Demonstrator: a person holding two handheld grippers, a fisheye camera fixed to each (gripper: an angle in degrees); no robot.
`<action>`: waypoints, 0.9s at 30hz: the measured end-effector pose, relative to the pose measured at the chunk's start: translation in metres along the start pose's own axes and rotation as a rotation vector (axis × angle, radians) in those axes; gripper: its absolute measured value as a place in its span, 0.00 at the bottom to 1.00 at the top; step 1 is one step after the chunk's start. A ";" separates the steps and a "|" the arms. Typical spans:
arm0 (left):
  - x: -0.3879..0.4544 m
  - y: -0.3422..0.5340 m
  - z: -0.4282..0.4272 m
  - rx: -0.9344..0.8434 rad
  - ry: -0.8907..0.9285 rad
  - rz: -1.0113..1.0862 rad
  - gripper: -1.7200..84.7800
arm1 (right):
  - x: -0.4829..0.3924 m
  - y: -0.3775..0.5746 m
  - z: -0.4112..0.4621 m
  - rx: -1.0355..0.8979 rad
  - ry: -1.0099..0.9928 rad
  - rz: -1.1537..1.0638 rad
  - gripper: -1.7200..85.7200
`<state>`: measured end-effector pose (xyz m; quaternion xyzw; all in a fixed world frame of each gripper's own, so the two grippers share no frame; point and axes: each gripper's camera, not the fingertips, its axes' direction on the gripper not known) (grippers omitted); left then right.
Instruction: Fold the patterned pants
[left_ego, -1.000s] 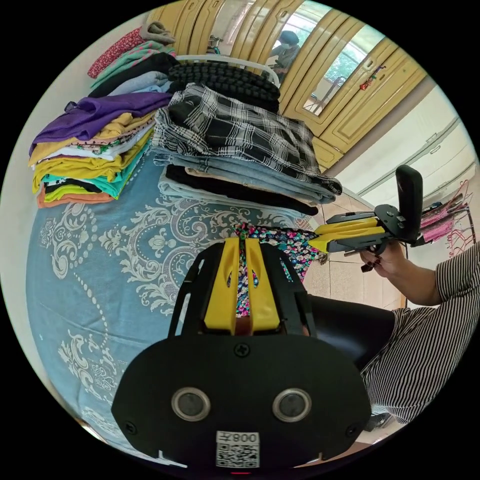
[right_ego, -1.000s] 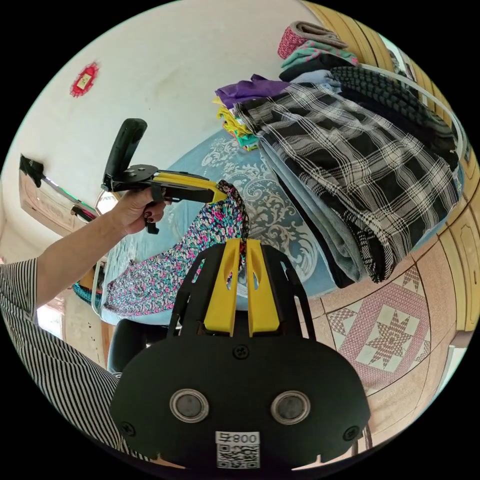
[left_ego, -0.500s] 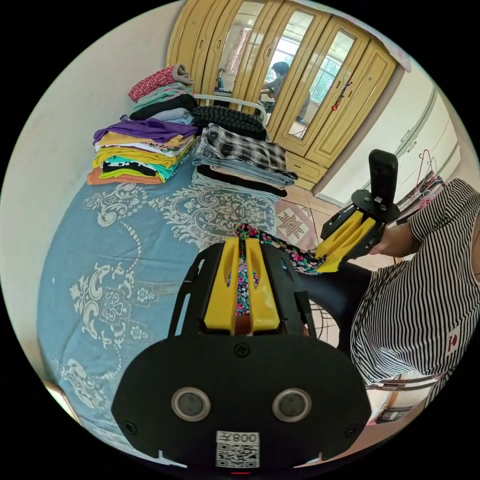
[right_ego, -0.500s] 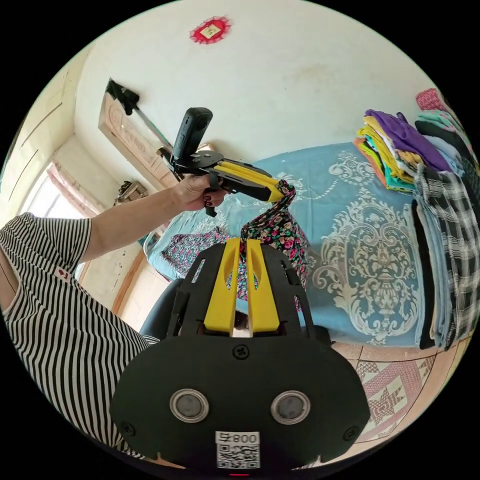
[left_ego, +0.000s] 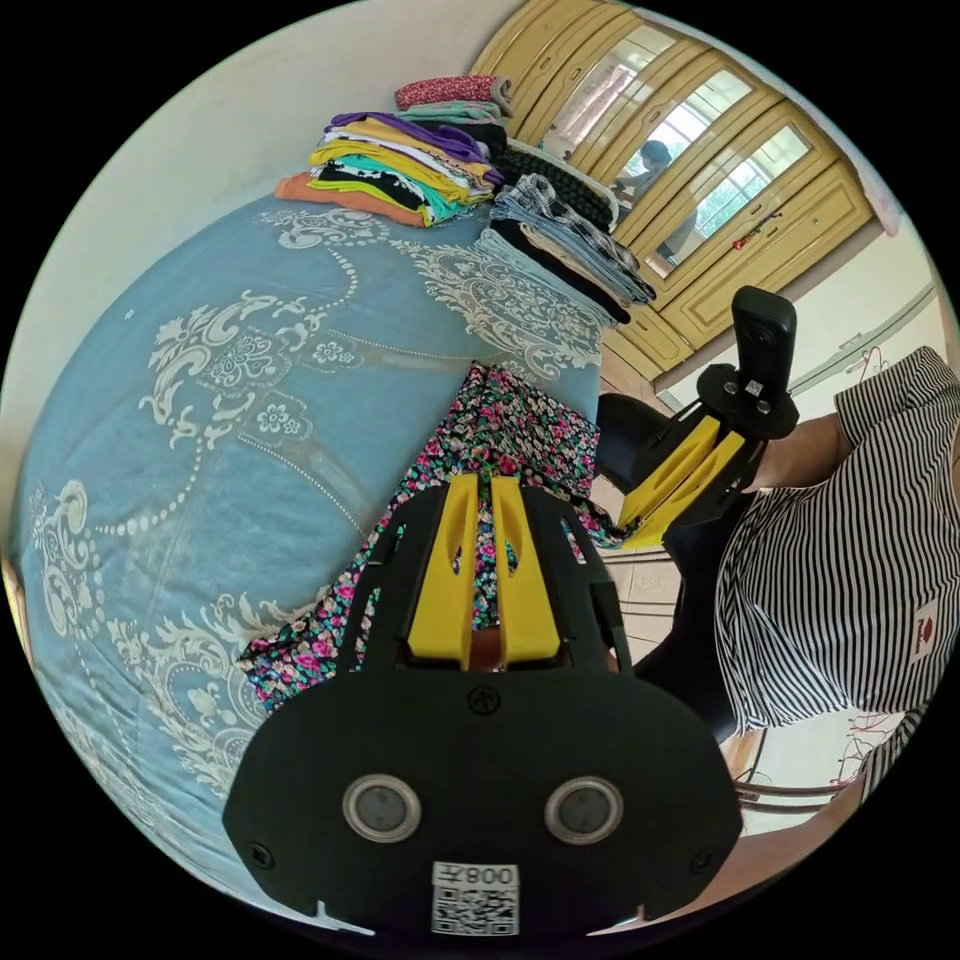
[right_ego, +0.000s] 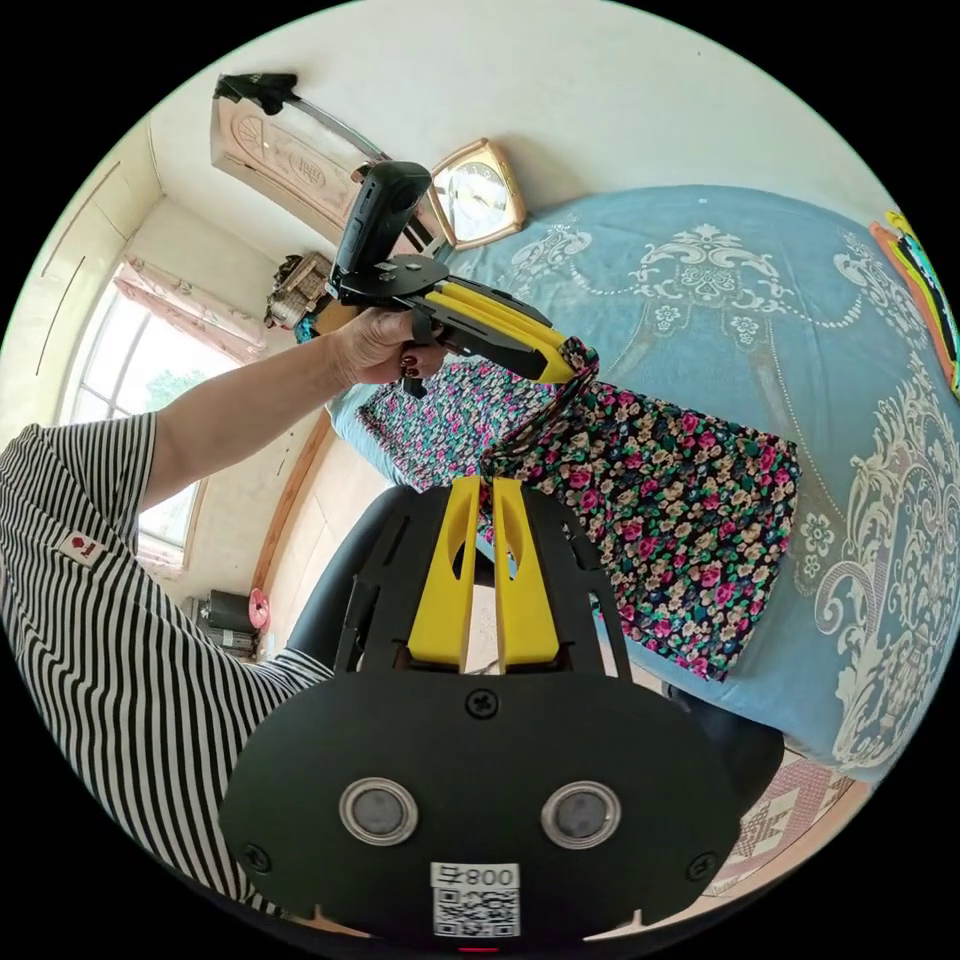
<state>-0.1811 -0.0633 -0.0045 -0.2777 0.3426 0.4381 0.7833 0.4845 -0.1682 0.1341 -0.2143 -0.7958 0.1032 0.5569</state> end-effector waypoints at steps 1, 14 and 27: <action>-0.004 0.006 0.000 -0.001 0.002 -0.008 0.05 | 0.003 -0.006 0.014 -0.022 -0.001 -0.008 0.05; -0.060 0.111 0.008 0.020 -0.009 -0.185 0.05 | 0.055 -0.047 0.140 -0.179 -0.047 -0.031 0.04; -0.037 0.190 0.041 0.089 -0.058 -0.383 0.02 | 0.115 -0.062 0.204 -0.266 -0.086 -0.023 0.05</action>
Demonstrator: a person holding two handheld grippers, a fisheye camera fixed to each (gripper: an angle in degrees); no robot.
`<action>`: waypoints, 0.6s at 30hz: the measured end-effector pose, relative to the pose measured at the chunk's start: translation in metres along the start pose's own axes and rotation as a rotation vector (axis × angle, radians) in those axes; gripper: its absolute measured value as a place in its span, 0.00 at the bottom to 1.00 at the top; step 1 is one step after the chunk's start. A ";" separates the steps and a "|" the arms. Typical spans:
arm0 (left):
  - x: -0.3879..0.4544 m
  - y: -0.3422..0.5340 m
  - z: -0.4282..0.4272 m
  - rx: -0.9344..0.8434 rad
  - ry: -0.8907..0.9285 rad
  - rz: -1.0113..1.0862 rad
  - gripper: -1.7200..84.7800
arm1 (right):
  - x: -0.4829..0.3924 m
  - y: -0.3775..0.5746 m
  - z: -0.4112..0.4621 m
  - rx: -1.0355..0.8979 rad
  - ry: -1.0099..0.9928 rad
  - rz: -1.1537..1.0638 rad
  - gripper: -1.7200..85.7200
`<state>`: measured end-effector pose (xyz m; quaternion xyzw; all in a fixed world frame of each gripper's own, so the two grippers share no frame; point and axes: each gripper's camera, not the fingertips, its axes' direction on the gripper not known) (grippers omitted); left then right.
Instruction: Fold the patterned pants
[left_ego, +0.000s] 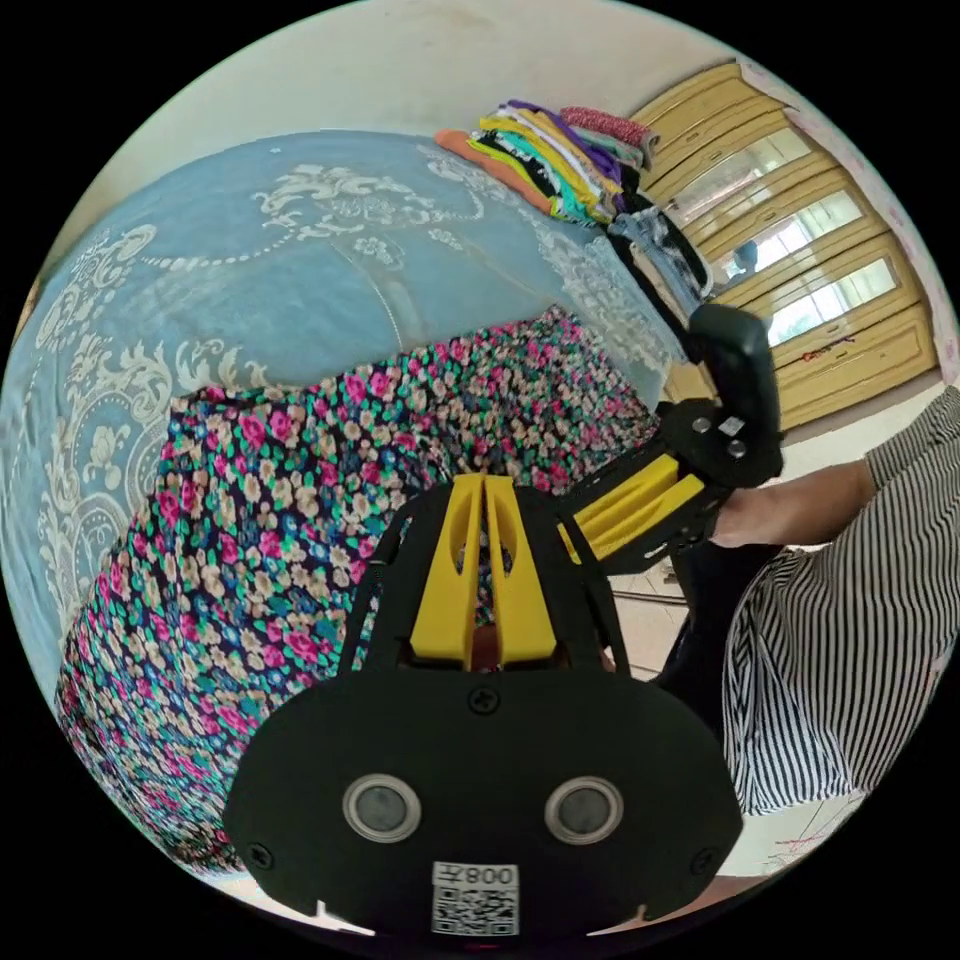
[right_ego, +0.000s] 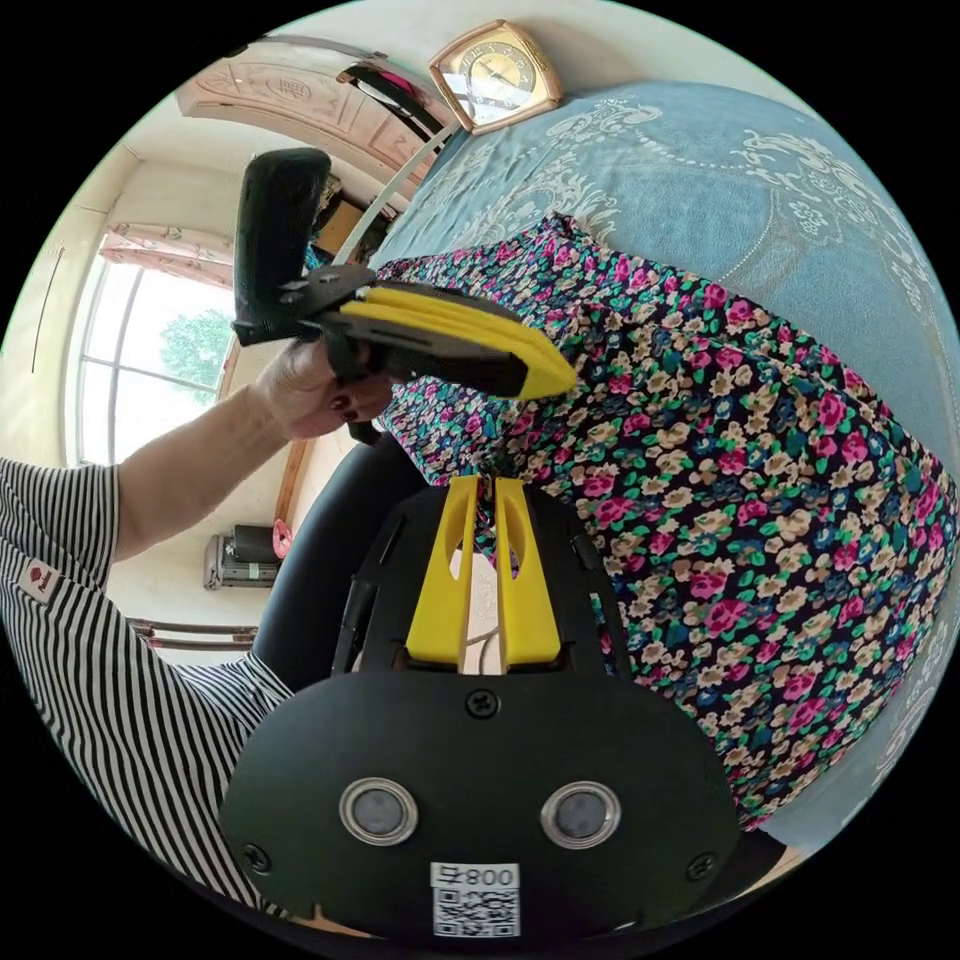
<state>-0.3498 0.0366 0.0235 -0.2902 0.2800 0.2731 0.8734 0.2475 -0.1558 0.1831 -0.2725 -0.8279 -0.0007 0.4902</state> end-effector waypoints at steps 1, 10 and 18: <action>-0.001 0.003 -0.002 0.024 0.005 -0.022 0.02 | 0.005 0.000 -0.004 0.003 -0.022 0.007 0.05; 0.020 0.046 -0.009 0.089 -0.012 -0.034 0.02 | 0.048 -0.036 -0.042 0.087 -0.112 -0.052 0.05; 0.020 0.077 -0.009 0.181 0.050 -0.121 0.02 | 0.056 -0.046 -0.041 0.008 -0.123 -0.156 0.03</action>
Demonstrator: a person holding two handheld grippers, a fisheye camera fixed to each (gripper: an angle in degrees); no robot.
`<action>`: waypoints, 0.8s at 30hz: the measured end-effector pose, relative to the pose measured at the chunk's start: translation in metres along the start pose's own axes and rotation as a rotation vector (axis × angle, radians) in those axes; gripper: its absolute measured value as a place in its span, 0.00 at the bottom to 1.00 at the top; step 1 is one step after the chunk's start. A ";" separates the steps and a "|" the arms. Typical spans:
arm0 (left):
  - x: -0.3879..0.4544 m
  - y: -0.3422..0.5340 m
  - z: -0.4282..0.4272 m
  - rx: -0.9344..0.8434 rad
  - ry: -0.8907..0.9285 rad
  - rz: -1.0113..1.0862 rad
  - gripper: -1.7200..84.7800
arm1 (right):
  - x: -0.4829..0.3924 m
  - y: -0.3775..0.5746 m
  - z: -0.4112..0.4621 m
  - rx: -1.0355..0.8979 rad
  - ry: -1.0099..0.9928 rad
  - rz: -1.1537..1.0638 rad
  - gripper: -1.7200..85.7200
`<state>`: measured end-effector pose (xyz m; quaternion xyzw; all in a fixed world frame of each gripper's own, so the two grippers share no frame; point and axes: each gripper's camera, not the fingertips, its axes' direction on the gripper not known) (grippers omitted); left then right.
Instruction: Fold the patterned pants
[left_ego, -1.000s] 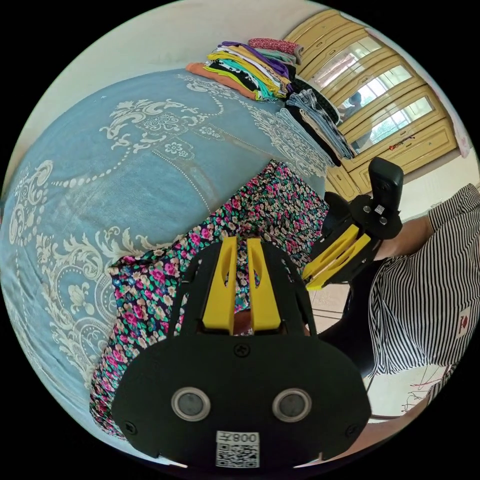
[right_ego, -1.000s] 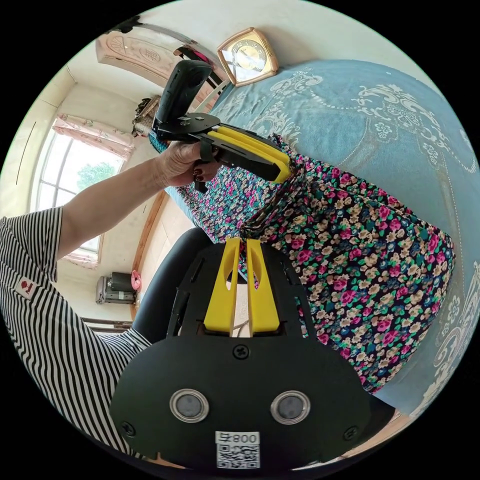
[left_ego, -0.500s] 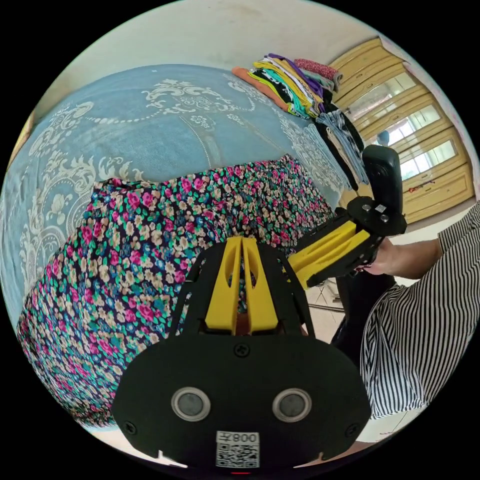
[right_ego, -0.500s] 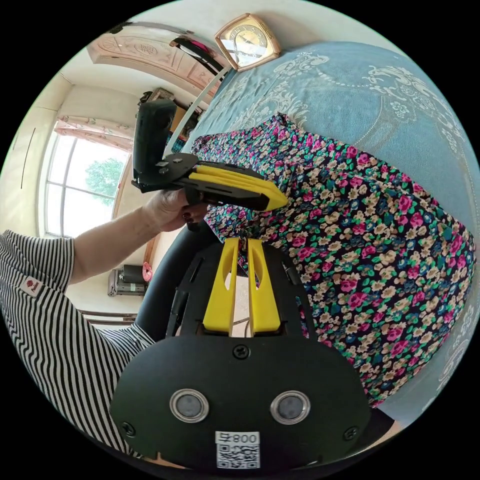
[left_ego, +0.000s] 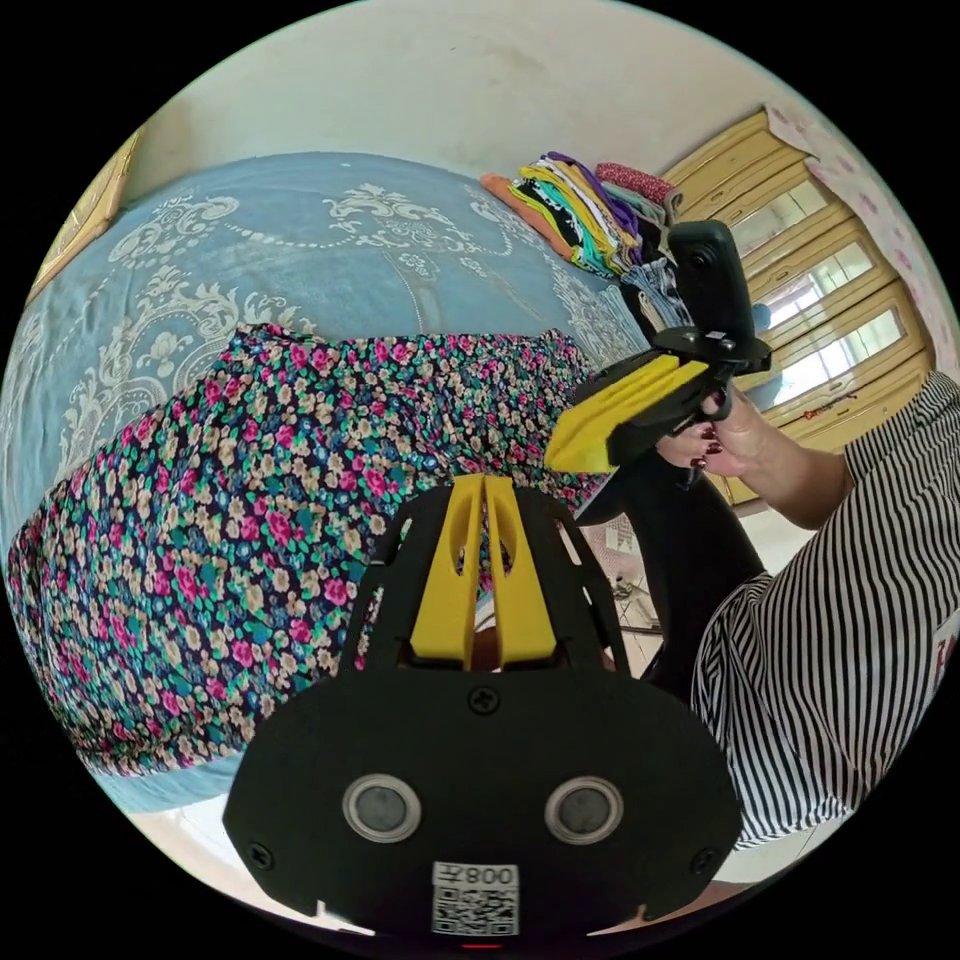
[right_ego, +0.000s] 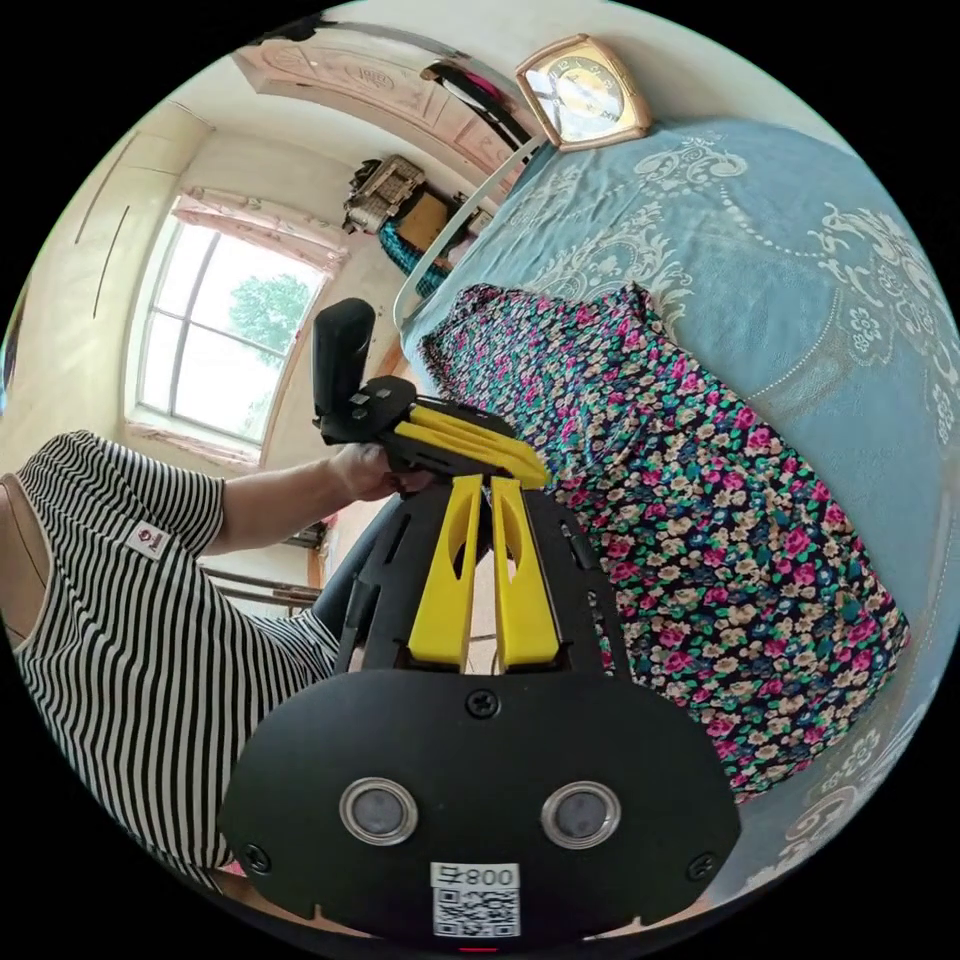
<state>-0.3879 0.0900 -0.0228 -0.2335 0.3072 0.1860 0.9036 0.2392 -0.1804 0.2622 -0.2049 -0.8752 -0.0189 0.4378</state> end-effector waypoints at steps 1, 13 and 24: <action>0.003 0.001 0.000 0.010 0.002 0.009 0.02 | 0.009 -0.002 -0.006 0.029 0.035 0.010 0.03; 0.048 0.019 0.038 -0.080 -0.095 0.018 0.02 | 0.088 -0.053 0.026 -0.111 0.335 0.079 0.02; 0.145 0.014 0.086 -0.083 0.007 0.234 0.10 | 0.149 0.045 -0.118 0.173 0.374 0.308 0.05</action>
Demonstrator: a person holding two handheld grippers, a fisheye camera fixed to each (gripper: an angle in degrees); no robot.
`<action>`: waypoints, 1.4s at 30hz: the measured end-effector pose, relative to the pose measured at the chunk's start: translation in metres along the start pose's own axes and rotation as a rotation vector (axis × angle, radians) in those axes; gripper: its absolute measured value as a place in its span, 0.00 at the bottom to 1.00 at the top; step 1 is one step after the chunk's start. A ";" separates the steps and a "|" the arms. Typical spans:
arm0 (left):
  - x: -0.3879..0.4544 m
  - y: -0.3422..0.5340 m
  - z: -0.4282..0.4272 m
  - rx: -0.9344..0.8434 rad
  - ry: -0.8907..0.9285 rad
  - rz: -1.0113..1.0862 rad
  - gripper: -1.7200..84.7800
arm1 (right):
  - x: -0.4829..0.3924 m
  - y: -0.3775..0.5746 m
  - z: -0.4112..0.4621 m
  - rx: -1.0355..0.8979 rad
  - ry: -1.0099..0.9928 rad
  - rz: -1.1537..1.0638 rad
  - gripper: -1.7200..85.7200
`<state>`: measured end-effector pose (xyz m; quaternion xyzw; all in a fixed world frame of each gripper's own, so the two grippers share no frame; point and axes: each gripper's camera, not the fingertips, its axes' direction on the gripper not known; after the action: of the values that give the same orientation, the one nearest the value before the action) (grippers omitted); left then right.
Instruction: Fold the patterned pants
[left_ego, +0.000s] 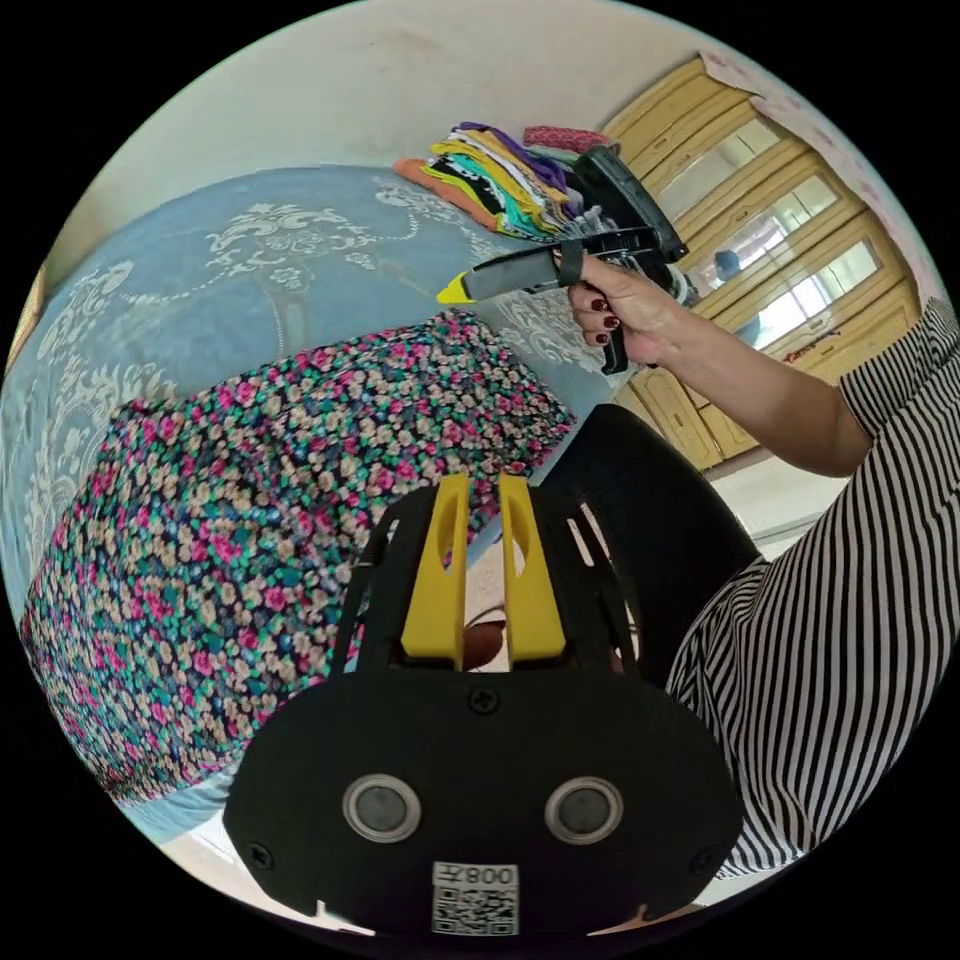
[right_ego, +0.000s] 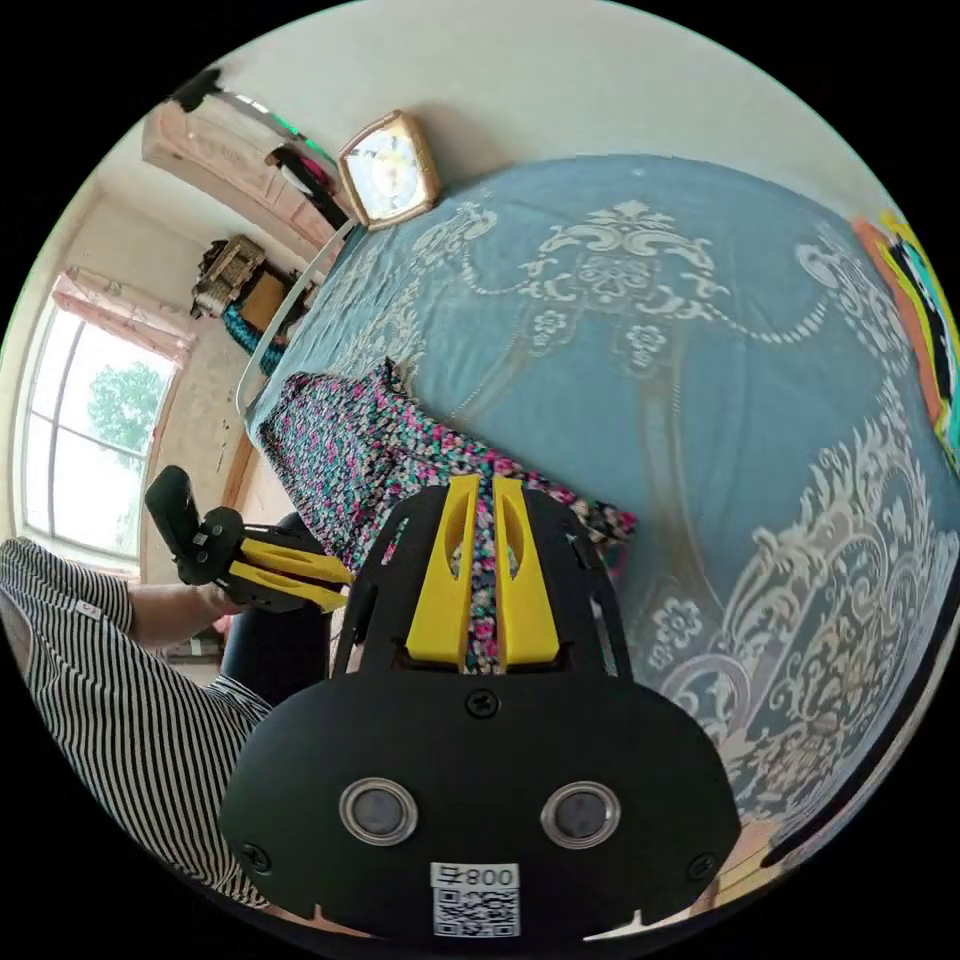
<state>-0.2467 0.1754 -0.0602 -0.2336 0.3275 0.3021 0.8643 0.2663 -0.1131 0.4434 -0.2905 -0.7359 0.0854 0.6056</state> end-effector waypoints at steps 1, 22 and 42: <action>0.009 -0.005 0.006 -0.011 -0.005 0.026 0.11 | 0.026 0.011 -0.011 0.012 -0.009 0.068 0.06; 0.143 -0.013 0.109 -0.155 -0.446 0.277 0.09 | 0.158 0.018 0.010 0.021 -0.229 0.199 0.11; 0.059 0.115 -0.032 0.203 -0.152 0.009 0.09 | 0.168 0.013 0.051 0.129 -0.527 0.199 0.04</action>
<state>-0.3021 0.2591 -0.1468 -0.1198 0.2910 0.2883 0.9044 0.2061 -0.0017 0.5658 -0.2899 -0.8289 0.2633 0.3995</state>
